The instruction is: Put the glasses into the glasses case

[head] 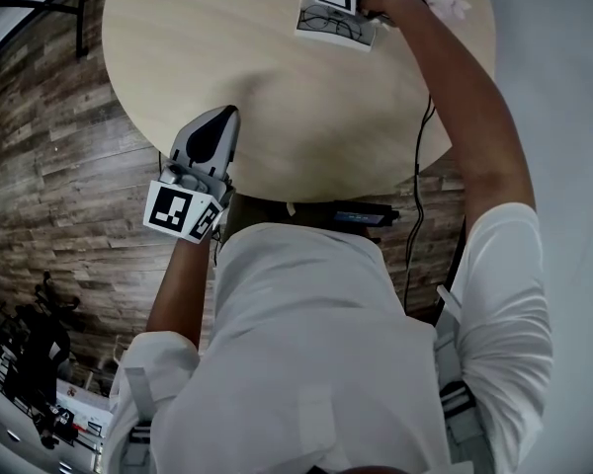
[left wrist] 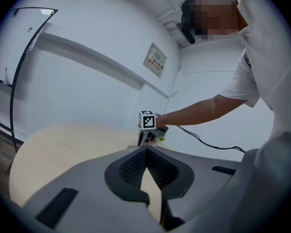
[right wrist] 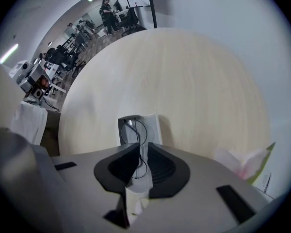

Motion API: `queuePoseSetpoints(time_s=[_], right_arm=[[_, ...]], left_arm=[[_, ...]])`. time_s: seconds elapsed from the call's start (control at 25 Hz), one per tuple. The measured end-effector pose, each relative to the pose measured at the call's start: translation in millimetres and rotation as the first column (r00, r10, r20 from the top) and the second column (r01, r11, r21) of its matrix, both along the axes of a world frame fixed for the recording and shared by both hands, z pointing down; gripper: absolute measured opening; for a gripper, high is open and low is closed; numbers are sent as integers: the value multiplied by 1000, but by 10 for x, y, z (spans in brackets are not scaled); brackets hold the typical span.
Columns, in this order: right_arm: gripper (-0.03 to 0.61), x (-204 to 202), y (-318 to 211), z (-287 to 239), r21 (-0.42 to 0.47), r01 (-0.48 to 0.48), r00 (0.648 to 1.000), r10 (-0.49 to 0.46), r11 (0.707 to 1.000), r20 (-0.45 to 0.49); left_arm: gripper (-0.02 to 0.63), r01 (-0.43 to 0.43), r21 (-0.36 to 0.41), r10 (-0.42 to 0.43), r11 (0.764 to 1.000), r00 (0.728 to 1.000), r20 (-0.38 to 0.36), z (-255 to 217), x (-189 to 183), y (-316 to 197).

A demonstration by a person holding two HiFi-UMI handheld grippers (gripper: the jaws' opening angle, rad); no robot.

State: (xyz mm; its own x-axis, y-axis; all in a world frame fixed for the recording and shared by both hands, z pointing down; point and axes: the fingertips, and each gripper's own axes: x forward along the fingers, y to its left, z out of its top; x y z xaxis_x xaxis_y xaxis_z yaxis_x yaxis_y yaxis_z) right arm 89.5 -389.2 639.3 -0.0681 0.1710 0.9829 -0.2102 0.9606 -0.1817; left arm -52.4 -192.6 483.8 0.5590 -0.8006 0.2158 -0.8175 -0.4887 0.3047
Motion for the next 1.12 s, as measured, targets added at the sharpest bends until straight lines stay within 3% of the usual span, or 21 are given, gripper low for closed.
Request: queuePoseSetpoints(time_s=[0.24, 0.32, 0.4, 0.52, 0.68, 0.8, 0.88, 1.0, 1.12], right_arm=[[61, -196, 62, -762, 161, -60, 977, 26, 985, 210], [61, -240, 118, -1083, 216, -93, 950, 22, 972, 311], [58, -271, 210, -1427, 253, -151, 897, 25, 956, 441], [41, -306, 476, -2103, 282, -237, 759, -4, 930, 651], [29, -101, 951, -3084, 285, -404, 494, -55, 869, 868], [26, 177, 1373, -3811, 303, -511, 300, -164, 804, 940], [26, 407, 1653, -4224, 310, -569, 196, -241, 761, 951], [26, 826, 2003, -4621, 301, -659, 105, -312, 689, 944], [26, 1295, 2253, -4749, 271, -756, 67, -341, 596, 938]], left_arm=[[12, -13, 63, 13, 998, 1000, 2, -263, 64, 120], [12, -19, 85, 19, 996, 1000, 3, -411, 103, 113], [12, -24, 116, 23, 993, 1000, 7, -565, 146, 99], [12, -8, 164, 6, 986, 1000, 14, -832, 203, 82], [12, 13, 245, -14, 969, 1000, 4, -1229, 301, 117], [12, -1, 284, -5, 959, 1000, 18, -1566, 425, 190], [12, -8, 304, 1, 953, 1000, 22, -1782, 528, 262], [12, -18, 334, 9, 942, 1000, 29, -2031, 711, 391], [12, -21, 370, 5, 929, 999, 45, -2216, 894, 520]])
